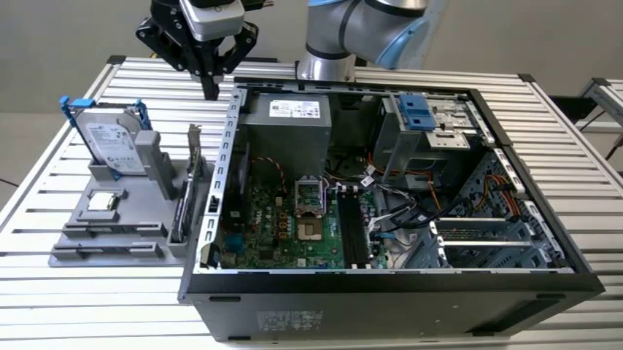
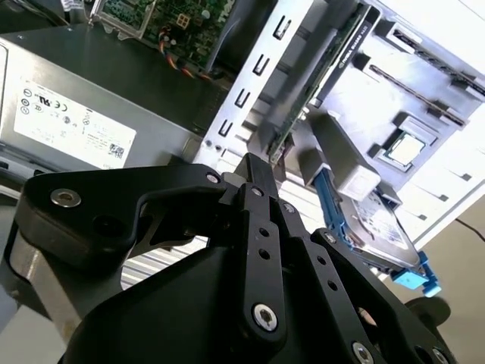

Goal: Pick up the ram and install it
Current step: 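Reach for the ram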

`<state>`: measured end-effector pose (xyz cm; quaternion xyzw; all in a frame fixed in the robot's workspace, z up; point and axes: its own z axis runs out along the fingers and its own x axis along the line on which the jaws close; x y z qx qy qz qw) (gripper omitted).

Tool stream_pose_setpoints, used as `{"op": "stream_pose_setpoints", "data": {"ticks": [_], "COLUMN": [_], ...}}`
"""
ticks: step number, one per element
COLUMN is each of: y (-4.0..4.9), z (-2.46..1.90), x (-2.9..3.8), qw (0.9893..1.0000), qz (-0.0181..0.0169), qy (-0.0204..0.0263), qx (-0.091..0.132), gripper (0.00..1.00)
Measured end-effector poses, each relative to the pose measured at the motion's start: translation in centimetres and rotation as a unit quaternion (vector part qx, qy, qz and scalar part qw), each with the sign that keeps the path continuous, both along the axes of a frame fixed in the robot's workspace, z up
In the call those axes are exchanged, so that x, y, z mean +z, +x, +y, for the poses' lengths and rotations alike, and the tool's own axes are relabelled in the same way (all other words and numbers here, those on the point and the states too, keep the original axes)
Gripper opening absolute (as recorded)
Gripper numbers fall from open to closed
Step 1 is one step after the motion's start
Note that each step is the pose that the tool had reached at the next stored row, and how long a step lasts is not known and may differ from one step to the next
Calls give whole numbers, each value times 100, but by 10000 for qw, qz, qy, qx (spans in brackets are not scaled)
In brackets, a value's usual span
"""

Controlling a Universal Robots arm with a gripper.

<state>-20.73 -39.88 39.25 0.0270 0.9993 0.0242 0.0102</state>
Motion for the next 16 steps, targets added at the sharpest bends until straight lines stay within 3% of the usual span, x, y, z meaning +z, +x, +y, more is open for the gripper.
{"op": "stream_pose_setpoints", "data": {"ticks": [16], "y": [-144], "z": [0], "x": [0], "qw": [9999], "qz": [0], "qy": [0], "qx": [146], "gripper": [0]}}
